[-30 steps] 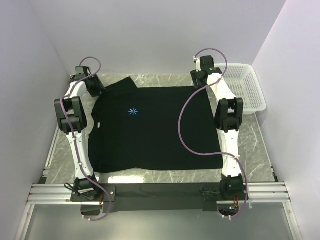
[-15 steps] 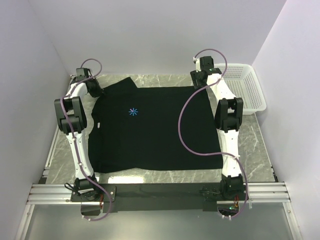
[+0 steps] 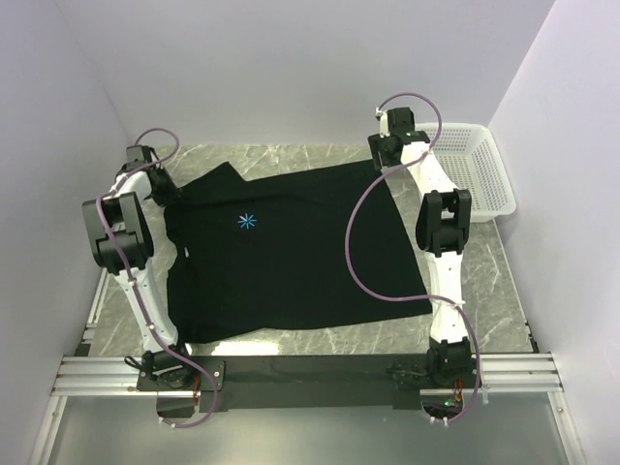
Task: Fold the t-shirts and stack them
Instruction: Flatten the tshirt out
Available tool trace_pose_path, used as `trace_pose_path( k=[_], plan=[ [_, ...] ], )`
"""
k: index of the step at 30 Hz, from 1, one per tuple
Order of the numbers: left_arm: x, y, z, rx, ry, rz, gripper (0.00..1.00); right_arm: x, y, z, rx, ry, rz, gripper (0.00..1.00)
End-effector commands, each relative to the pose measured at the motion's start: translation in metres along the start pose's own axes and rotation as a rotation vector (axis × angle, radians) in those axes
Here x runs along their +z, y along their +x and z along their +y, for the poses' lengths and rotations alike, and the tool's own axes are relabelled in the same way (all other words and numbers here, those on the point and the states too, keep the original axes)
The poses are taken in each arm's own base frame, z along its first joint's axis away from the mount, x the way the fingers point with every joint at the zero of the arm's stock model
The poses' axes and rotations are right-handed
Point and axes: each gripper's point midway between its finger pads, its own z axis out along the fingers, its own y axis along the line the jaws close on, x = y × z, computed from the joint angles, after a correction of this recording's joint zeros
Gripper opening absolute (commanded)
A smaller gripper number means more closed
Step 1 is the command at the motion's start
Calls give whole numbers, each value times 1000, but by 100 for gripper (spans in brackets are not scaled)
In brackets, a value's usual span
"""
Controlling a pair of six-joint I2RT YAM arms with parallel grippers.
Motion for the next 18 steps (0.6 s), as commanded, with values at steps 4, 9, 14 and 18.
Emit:
trace_pose_path(
  k=[4,9,14,18],
  plan=[
    [-18,-1,1,36,10,-12,0,-2,-36,28,128,-96,-101,70],
    [-21,-2,-6,12,35,-12,1,-5,-50,30,164,-113,-132,68],
    [-25,-3,-16,-23,76,-12,0,-7,-34,26,55,-154,-83,67],
    [-28,9,-25,-1,106,25,1,10,-6,19,-20,-150,3,72]
  ],
)
